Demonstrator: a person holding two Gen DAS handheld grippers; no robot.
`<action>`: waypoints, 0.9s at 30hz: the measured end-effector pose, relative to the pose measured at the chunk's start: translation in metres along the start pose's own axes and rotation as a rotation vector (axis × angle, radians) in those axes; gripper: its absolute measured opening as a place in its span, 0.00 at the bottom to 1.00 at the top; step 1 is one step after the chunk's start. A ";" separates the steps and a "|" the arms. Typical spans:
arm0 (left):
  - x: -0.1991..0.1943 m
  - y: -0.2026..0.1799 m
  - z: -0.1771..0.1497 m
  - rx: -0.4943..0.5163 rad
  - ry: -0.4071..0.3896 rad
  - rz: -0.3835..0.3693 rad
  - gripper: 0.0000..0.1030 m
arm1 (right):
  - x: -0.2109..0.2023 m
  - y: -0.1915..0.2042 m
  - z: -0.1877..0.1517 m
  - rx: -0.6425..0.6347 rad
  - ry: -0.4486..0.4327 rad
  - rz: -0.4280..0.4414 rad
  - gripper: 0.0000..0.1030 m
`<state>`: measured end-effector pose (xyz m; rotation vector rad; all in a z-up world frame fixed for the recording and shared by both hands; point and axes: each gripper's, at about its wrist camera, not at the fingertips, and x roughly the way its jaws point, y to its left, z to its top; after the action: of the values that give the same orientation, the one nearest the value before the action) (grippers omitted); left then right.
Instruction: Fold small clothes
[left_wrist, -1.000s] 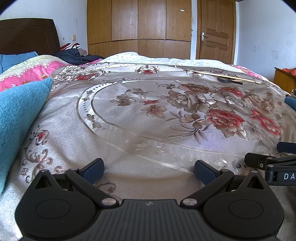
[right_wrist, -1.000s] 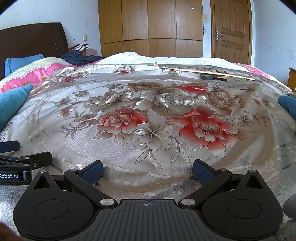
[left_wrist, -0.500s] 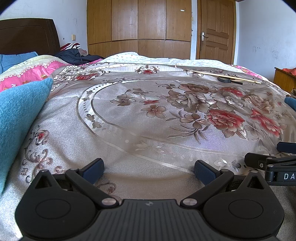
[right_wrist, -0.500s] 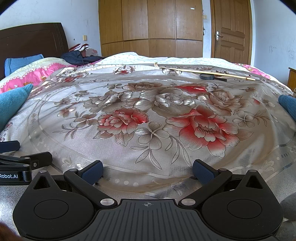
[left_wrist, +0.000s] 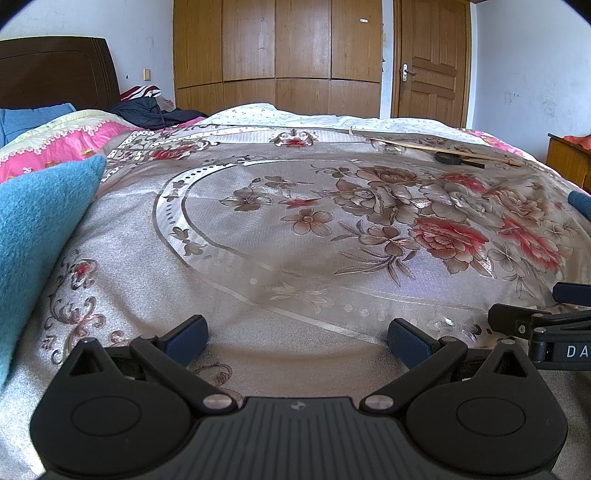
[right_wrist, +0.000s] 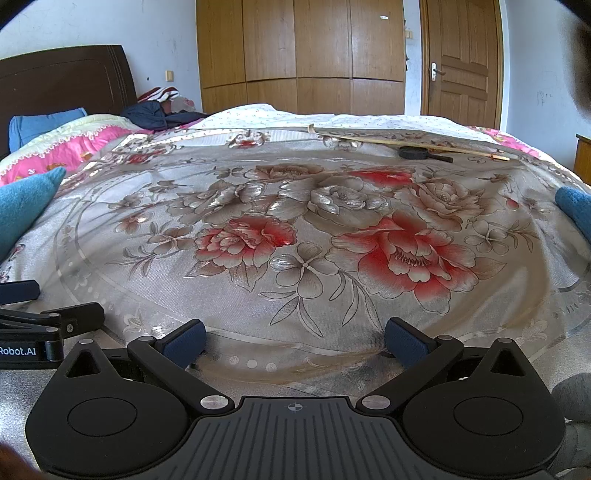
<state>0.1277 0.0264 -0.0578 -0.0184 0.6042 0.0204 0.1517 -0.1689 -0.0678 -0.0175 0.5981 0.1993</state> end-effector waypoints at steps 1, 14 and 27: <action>0.000 0.000 0.000 0.000 0.000 0.000 1.00 | 0.000 0.000 0.000 0.000 0.000 0.000 1.00; 0.000 0.000 0.000 0.007 -0.005 -0.001 1.00 | 0.001 0.003 0.000 -0.008 0.004 -0.009 1.00; 0.001 0.000 0.000 0.010 -0.003 0.000 1.00 | -0.001 0.000 0.000 0.000 0.000 -0.004 1.00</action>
<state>0.1288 0.0267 -0.0581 -0.0093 0.6016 0.0171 0.1510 -0.1686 -0.0675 -0.0192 0.5983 0.1954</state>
